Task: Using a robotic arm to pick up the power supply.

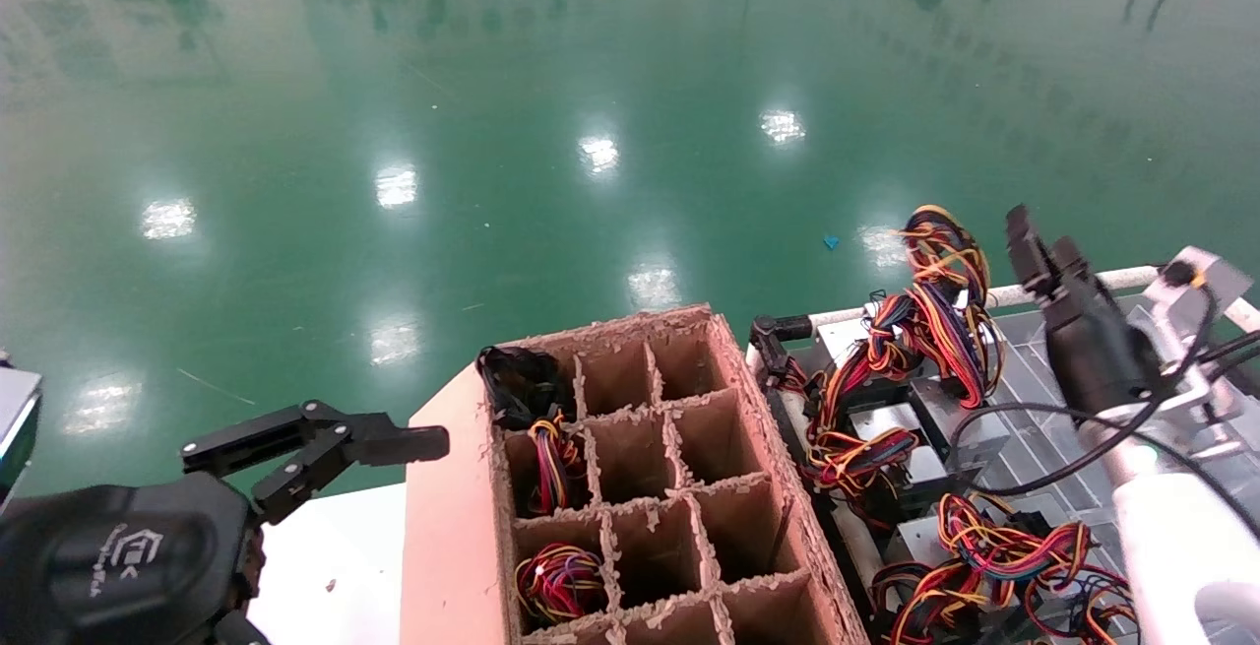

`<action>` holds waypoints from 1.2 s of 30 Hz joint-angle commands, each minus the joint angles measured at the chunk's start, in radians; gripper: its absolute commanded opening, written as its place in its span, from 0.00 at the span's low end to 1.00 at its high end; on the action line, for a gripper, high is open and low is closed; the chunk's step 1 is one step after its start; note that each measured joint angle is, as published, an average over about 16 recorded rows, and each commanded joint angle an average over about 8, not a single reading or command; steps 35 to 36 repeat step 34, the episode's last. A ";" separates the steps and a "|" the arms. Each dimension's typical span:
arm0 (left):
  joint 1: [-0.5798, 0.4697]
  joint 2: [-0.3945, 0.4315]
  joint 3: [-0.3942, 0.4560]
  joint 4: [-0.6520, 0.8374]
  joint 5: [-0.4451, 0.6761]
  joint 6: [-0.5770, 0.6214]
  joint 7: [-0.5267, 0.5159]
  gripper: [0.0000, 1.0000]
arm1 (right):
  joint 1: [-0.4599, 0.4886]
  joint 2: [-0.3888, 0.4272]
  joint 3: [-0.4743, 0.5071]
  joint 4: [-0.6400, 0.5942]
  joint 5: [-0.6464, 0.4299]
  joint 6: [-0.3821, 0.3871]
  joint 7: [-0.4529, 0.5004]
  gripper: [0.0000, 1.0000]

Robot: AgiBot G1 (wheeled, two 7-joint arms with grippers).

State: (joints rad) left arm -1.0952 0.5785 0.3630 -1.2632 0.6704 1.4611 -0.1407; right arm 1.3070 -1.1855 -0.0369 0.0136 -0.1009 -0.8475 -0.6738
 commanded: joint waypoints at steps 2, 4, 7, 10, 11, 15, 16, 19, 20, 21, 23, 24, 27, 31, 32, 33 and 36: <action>0.000 0.000 0.000 0.000 0.000 0.000 0.000 1.00 | -0.001 0.007 0.002 0.011 0.004 -0.019 0.017 1.00; 0.000 0.000 0.000 0.000 0.000 0.000 0.000 1.00 | -0.010 0.013 0.006 0.020 0.010 -0.044 0.049 1.00; 0.000 0.000 0.000 0.000 0.000 0.000 0.000 1.00 | -0.024 0.023 0.009 0.040 0.014 -0.082 0.101 1.00; 0.000 0.000 0.000 0.000 0.000 0.000 0.000 1.00 | -0.036 0.039 0.005 0.074 0.002 -0.112 0.142 1.00; 0.000 0.000 0.000 0.000 0.000 0.000 0.000 1.00 | -0.038 0.046 0.002 0.089 -0.005 -0.121 0.154 1.00; 0.000 0.000 0.000 0.001 0.000 0.000 0.000 1.00 | -0.051 0.080 -0.014 0.167 -0.046 -0.156 0.203 1.00; 0.000 0.000 0.000 0.001 0.000 0.000 0.000 1.00 | -0.054 0.089 -0.018 0.187 -0.056 -0.165 0.215 1.00; 0.000 0.000 0.000 0.001 0.000 0.000 0.000 1.00 | -0.065 0.117 -0.031 0.248 -0.089 -0.193 0.252 1.00; 0.000 0.000 0.000 0.001 0.000 0.000 0.000 1.00 | -0.068 0.126 -0.035 0.269 -0.100 -0.202 0.264 1.00; 0.000 0.000 0.000 0.001 0.000 0.000 0.000 1.00 | -0.071 0.135 -0.039 0.290 -0.111 -0.211 0.276 1.00; 0.000 0.000 0.000 0.001 0.000 0.000 0.000 1.00 | -0.078 0.154 -0.048 0.330 -0.132 -0.229 0.301 1.00; 0.000 0.000 0.000 0.001 0.000 0.000 0.000 1.00 | -0.081 0.163 -0.052 0.351 -0.143 -0.238 0.313 1.00; 0.000 0.000 0.000 0.001 0.000 0.000 0.000 1.00 | -0.091 0.190 -0.065 0.411 -0.175 -0.265 0.349 1.00; 0.000 0.000 0.000 0.001 0.000 0.000 0.000 1.00 | -0.105 0.226 -0.081 0.493 -0.218 -0.302 0.398 1.00; 0.000 0.000 0.000 0.001 0.000 0.000 0.000 1.00 | -0.106 0.231 -0.084 0.503 -0.224 -0.306 0.404 1.00; 0.000 0.000 0.000 0.001 0.000 0.000 0.000 1.00 | -0.108 0.236 -0.086 0.513 -0.229 -0.311 0.410 1.00; 0.000 0.000 0.000 0.001 0.000 0.000 0.000 1.00 | -0.110 0.240 -0.088 0.524 -0.235 -0.316 0.416 1.00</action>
